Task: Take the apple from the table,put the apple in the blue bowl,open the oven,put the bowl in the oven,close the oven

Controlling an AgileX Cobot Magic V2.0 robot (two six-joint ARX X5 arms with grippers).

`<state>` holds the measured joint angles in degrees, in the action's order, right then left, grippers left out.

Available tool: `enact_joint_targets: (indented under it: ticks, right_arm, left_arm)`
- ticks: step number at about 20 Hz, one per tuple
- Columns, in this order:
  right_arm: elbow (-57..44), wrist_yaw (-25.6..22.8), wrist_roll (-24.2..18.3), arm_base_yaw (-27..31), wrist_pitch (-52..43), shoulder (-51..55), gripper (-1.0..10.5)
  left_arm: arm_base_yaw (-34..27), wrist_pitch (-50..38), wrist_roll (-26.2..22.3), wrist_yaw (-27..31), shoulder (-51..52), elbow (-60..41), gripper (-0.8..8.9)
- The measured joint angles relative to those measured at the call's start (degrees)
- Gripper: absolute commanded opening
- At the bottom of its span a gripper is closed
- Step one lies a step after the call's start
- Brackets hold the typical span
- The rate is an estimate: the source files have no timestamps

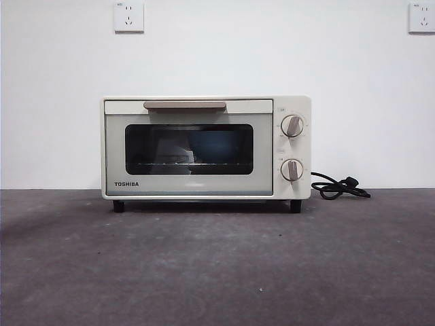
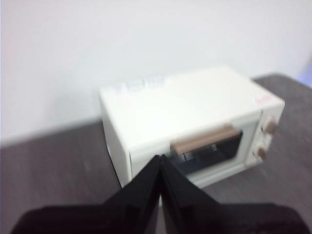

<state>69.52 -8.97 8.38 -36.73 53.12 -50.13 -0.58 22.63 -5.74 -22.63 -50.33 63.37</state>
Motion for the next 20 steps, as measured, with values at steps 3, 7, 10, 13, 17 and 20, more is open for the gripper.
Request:
enact_joint_targets:
  ticks: [3, 7, 10, 13, 17, 20]
  right_arm:
    - [0.0, -0.02, 0.0, 0.02, 0.0, 0.0, 0.0]
    - [-0.02, -0.02, -0.02, 0.02, 0.0, 0.0, 0.0]
    - [0.0, -0.02, -0.02, 0.0, 0.0, 0.0, 0.0]
    - [-0.02, -0.02, 0.0, 0.0, 0.0, 0.0, 0.0]
    - [0.0, -0.02, 0.0, 0.02, 0.02, 0.0, 0.0]
    - [-0.02, -0.02, 0.0, 0.0, 0.0, 0.0, 0.0]
  left_arm:
    - [0.0, -13.7, -5.66, 0.57, 9.46, -12.0, -0.04]
    - [0.0, -22.95, -7.26, 5.92, 19.65, -30.88, -0.04]
    - [-0.2, -26.34, -7.82, 7.1, 24.65, -40.57, -0.04]
    - [-0.37, -28.57, -8.22, 13.64, 29.31, -44.24, -0.04]
    - [-0.5, -28.98, -8.22, 18.95, 33.86, -50.45, -0.04]
    - [-0.52, -27.95, -7.19, 19.06, 40.37, -57.07, -0.04]
